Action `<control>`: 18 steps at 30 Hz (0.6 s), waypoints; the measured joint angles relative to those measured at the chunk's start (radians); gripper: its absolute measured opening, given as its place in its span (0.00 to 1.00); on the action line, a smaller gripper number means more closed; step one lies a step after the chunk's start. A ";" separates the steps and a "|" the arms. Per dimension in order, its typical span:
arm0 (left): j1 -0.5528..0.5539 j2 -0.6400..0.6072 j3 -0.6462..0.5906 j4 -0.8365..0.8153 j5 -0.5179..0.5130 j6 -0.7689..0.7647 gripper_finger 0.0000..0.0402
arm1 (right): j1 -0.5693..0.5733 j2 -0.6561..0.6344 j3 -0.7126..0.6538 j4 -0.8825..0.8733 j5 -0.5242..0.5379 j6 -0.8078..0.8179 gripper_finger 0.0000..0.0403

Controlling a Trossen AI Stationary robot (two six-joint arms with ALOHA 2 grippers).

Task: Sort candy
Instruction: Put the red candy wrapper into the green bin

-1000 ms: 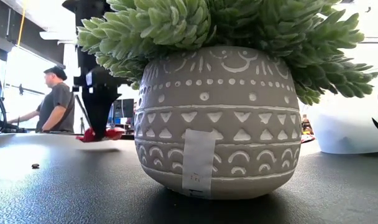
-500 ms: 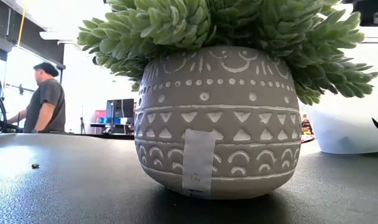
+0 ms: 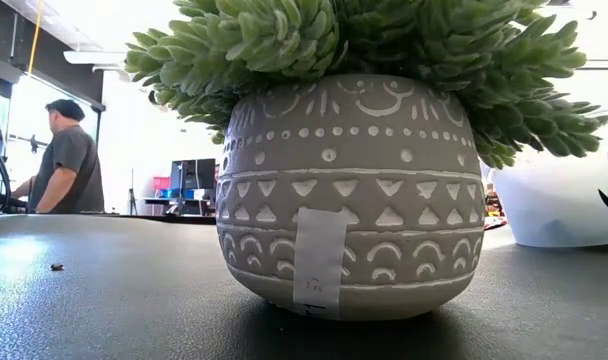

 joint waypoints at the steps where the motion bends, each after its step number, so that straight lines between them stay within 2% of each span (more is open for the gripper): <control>1: -0.002 0.000 0.008 0.026 0.001 0.006 0.00 | -0.011 0.000 0.000 0.046 -0.003 -0.060 0.37; 5: -0.009 0.000 0.035 0.110 0.006 0.019 0.00 | -0.048 0.000 0.000 0.196 -0.033 -0.273 0.37; 8: -0.019 0.000 0.052 0.140 0.006 0.019 0.00 | -0.066 0.000 0.000 0.242 -0.060 -0.370 0.37; 18: -0.060 0.000 0.054 0.254 0.004 0.019 0.00 | -0.085 0.000 0.000 0.251 -0.063 -0.447 0.37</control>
